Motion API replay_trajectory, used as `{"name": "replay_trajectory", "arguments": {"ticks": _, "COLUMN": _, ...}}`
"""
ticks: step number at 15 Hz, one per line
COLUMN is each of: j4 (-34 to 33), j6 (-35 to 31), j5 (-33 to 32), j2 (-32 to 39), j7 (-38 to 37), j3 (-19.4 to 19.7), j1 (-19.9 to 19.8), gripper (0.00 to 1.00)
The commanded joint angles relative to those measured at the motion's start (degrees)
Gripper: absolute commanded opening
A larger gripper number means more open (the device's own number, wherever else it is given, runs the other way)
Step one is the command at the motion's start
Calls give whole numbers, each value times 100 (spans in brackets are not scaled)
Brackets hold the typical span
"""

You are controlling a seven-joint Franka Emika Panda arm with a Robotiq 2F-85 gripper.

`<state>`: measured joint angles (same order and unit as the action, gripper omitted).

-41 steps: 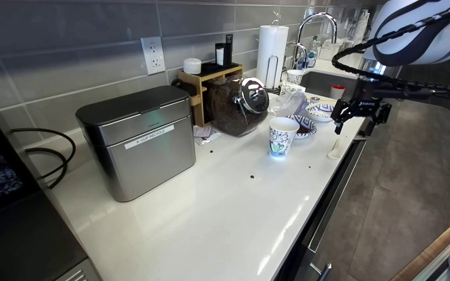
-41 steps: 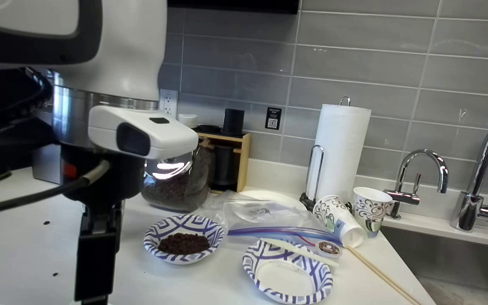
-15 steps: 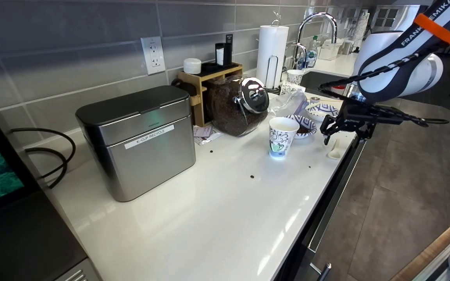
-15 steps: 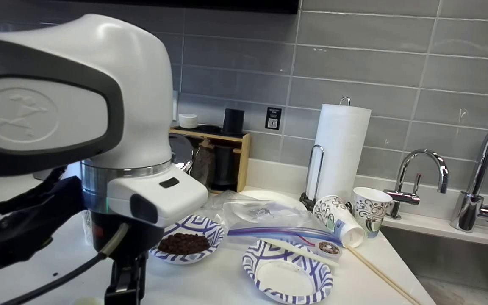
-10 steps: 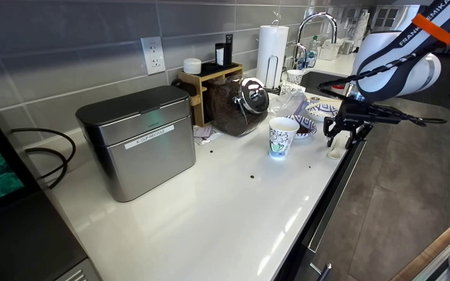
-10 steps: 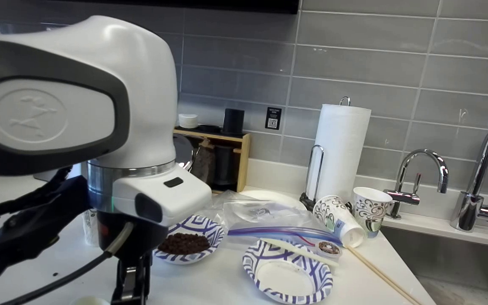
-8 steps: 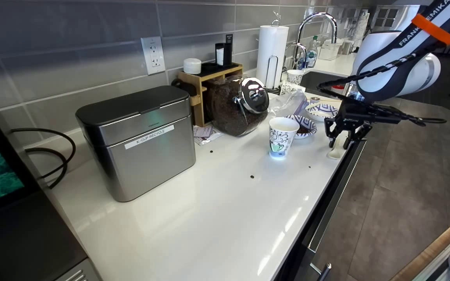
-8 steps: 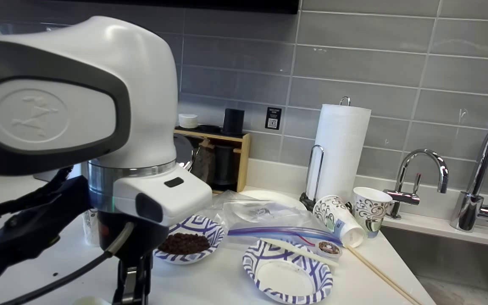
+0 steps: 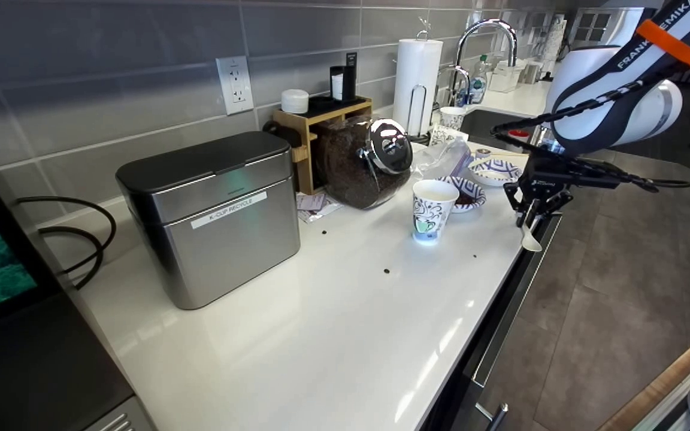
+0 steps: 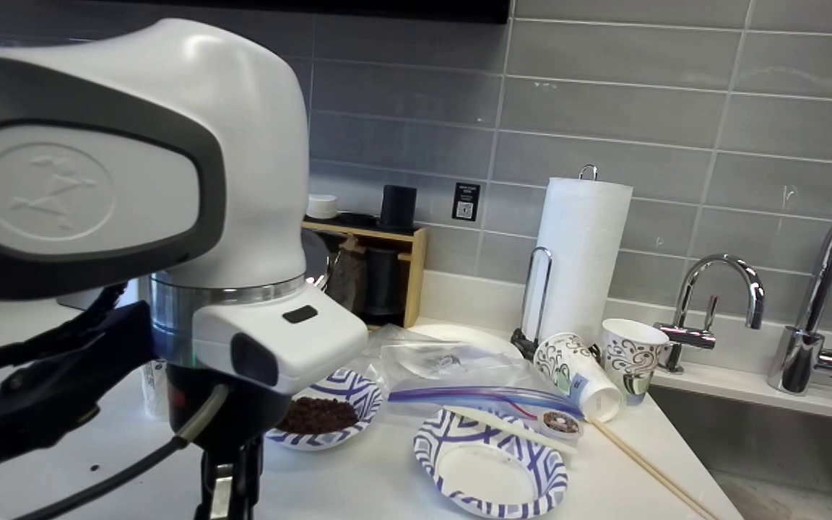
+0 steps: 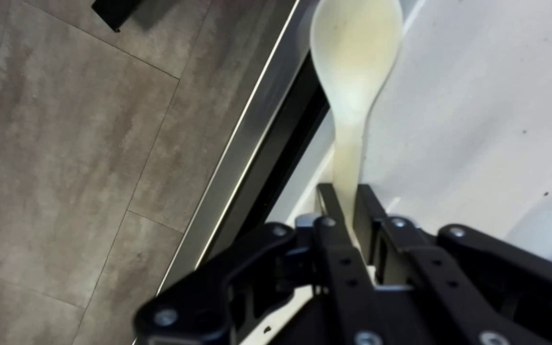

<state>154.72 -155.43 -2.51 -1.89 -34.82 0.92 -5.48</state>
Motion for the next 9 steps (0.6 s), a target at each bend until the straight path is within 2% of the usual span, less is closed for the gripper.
{"name": "replay_trajectory", "arguments": {"ticks": 1, "j4": -106, "j6": -45, "j5": 1, "j2": 203, "j7": -256, "j3": 36, "j1": 53, "gripper": 3}}
{"name": "replay_trajectory", "arguments": {"ticks": 4, "j4": -156, "j6": 327, "j5": 820, "j2": 39, "j7": 233, "j3": 58, "j1": 123, "gripper": 3}}
{"name": "replay_trajectory", "arguments": {"ticks": 6, "j4": -274, "j6": 824, "j5": 1189, "j2": -121, "j7": 350, "j3": 103, "j1": 88, "gripper": 3}}
{"name": "replay_trajectory", "arguments": {"ticks": 9, "j4": -487, "j6": 1429, "j5": 1163, "j2": -309, "j7": 204, "j3": 178, "j1": 0, "gripper": 3}}
